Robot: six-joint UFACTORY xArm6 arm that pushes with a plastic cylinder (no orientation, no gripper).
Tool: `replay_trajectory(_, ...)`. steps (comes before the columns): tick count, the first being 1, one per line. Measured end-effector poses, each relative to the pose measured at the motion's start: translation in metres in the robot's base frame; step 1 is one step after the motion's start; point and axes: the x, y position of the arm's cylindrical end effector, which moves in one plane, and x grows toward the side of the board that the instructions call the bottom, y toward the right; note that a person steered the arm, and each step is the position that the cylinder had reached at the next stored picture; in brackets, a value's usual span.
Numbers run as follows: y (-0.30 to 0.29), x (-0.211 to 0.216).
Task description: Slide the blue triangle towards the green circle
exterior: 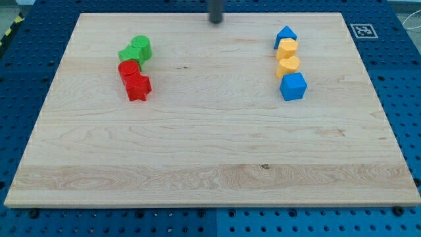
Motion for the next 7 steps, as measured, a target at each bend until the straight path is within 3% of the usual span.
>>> replay_trajectory(1, 0.076, 0.000)
replay_trajectory(3, 0.134, 0.066)
replay_trajectory(4, 0.129, 0.079)
replay_trajectory(7, 0.043, 0.080)
